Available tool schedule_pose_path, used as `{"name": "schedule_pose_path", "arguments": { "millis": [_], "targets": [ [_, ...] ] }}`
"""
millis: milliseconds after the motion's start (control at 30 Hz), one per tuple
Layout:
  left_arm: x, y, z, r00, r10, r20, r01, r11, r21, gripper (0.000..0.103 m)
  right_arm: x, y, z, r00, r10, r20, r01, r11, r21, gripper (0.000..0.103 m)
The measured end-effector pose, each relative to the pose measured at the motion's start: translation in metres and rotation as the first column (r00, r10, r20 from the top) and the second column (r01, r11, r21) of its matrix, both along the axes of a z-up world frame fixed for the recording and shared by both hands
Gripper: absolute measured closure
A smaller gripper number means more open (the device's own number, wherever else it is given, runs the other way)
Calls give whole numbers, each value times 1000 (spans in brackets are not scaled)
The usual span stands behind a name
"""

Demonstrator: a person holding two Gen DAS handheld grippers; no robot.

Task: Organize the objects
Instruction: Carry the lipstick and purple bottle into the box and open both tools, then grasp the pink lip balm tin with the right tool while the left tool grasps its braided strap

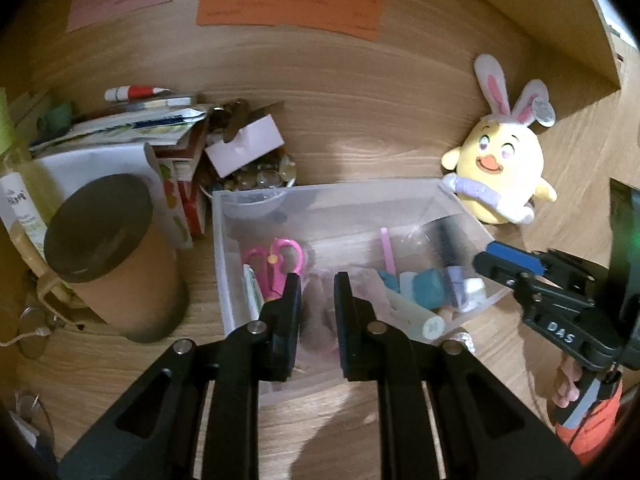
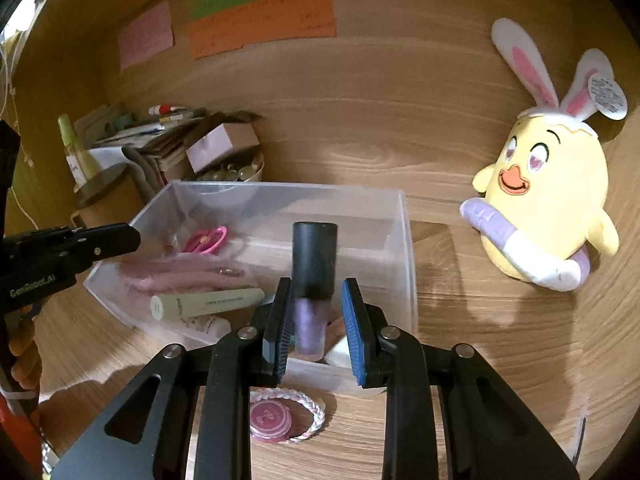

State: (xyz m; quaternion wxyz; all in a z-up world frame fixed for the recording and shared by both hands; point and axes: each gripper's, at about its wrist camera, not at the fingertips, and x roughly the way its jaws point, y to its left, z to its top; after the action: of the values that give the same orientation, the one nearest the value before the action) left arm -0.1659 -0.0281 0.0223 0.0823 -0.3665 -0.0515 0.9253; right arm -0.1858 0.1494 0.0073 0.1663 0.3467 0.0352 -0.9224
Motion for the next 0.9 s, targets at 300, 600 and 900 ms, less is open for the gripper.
{"name": "schedule_pose_path", "arguments": {
  "millis": [300,600,900],
  "targets": [
    [27,9,18,998,-31,-63,31,1000,-2,78,8,-2,2,999,39,24,-39,999,-25,81],
    [63,8,21,994,-38,-106,36,999,-19,56,50,4,3,994,106,13,-105,994,-25,81],
    [83,4,-10,999,-43,-33,42,999,-22,51,48,-6,-47,979,125,158,-132,991,31,80]
  ]
}}
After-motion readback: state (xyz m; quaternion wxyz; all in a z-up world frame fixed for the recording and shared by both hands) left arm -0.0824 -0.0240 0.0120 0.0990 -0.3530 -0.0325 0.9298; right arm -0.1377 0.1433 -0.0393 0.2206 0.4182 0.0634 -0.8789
